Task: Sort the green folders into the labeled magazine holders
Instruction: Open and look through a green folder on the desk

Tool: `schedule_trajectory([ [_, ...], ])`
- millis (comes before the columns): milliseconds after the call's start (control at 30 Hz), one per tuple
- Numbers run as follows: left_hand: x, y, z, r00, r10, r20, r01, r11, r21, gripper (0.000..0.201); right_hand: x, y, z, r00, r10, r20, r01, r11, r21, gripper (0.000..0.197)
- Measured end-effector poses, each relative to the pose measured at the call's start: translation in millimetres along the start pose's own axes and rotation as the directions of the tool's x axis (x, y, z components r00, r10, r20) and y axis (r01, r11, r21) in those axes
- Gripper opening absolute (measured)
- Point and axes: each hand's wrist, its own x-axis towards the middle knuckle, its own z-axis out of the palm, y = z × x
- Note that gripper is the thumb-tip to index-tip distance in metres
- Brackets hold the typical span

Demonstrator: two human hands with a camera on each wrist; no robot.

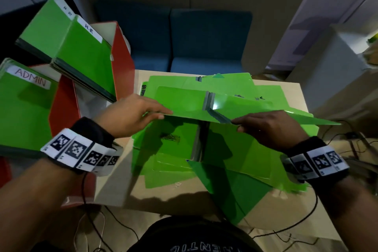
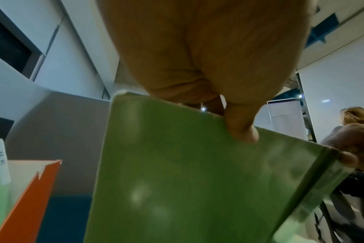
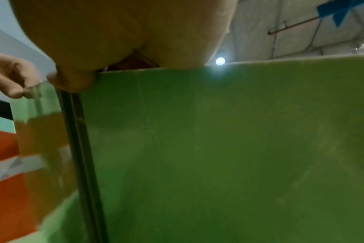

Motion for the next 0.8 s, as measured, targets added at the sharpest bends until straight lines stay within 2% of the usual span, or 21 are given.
schedule_trajectory([
  [100,5,3,-21,0.996,0.044,-0.073,-0.043,0.999,0.007,0.033,11,-6,-20,0.999,-0.034,-0.038,0.034,0.999,-0.021,0.032],
  [200,11,-2,-37,0.991,0.073,-0.111,-0.072,0.997,0.012,0.025,20,-8,-36,0.995,-0.072,-0.071,0.069,0.997,-0.038,0.031],
  [300,20,-8,-45,0.988,0.060,-0.141,-0.054,0.997,0.048,0.028,25,-1,-45,0.990,-0.080,-0.120,0.069,0.994,-0.088,0.030],
  [400,33,-9,-47,0.985,0.042,-0.165,-0.032,0.998,0.063,0.029,24,10,-46,0.979,-0.013,-0.203,-0.023,0.984,-0.174,0.033],
  [467,41,-10,-45,0.982,0.064,-0.176,-0.053,0.996,0.069,0.026,19,15,-41,0.953,0.091,-0.288,-0.166,0.954,-0.248,0.037],
  [500,44,-11,-44,0.980,0.072,-0.185,-0.060,0.996,0.072,0.024,16,15,-37,0.914,0.194,-0.356,-0.300,0.914,-0.274,0.040],
  [533,47,-11,-42,0.978,0.079,-0.192,-0.065,0.995,0.079,0.021,13,14,-32,0.843,0.318,-0.434,-0.458,0.848,-0.268,0.041],
  [567,50,-12,-40,0.977,0.085,-0.196,-0.069,0.994,0.089,0.019,10,12,-28,0.748,0.445,-0.492,-0.600,0.771,-0.215,0.043],
  [633,52,-14,-36,0.973,0.101,-0.205,-0.081,0.991,0.104,0.018,7,4,-23,0.567,0.687,-0.454,-0.755,0.654,0.049,0.051],
  [667,52,-16,-34,0.971,0.110,-0.213,-0.089,0.991,0.104,0.019,9,-1,-22,0.511,0.770,-0.382,-0.760,0.612,0.217,0.055],
  [733,53,-19,-31,0.970,0.113,-0.216,-0.094,0.991,0.094,0.023,16,-9,-22,0.464,0.847,-0.260,-0.721,0.532,0.445,0.059],
  [800,54,-22,-29,0.970,0.106,-0.219,-0.088,0.992,0.090,0.024,27,-15,-21,0.454,0.856,-0.249,-0.679,0.513,0.524,0.068],
])
